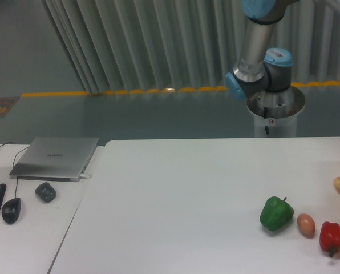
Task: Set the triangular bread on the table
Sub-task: 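Carry the triangular bread in the gripper down beside the green pepper, then lower the triangular bread onto the table and open the gripper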
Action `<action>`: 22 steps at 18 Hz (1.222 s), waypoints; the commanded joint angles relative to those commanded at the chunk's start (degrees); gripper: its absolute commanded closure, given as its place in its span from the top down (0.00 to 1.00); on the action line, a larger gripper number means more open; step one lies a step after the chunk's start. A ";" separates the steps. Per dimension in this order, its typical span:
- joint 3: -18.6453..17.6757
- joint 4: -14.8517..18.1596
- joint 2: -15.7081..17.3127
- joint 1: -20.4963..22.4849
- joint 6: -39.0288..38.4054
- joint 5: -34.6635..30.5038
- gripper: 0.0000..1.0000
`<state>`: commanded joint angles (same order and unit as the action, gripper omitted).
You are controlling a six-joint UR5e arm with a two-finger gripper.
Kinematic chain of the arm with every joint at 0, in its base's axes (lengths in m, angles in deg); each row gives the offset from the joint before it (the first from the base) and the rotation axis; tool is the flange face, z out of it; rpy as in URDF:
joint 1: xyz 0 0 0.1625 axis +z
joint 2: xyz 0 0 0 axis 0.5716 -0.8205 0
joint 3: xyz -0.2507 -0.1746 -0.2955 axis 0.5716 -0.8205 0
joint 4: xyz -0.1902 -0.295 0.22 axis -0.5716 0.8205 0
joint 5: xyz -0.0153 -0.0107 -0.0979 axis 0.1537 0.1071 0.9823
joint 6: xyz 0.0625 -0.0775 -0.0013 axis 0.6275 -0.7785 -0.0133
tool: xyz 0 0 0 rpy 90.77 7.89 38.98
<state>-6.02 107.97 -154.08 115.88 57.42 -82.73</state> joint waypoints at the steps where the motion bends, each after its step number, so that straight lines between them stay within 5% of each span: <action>1: -0.89 -0.18 -0.09 -0.88 0.00 -2.62 0.00; 4: -2.73 -0.27 -0.70 -4.92 -2.01 -10.64 0.04; 10: -3.35 -0.44 -1.05 -6.42 -5.53 -10.65 0.05; 13: -3.44 -0.44 -1.23 -7.21 -6.15 -10.65 0.16; 14: -3.44 -0.44 -1.32 -7.30 -6.15 -10.65 0.22; 16: -3.18 -1.14 -1.40 -7.30 -5.54 -10.73 1.00; 22: -3.18 -7.72 -0.88 -7.30 -5.45 -10.82 1.00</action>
<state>-9.20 100.24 -154.96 108.58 51.97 -93.56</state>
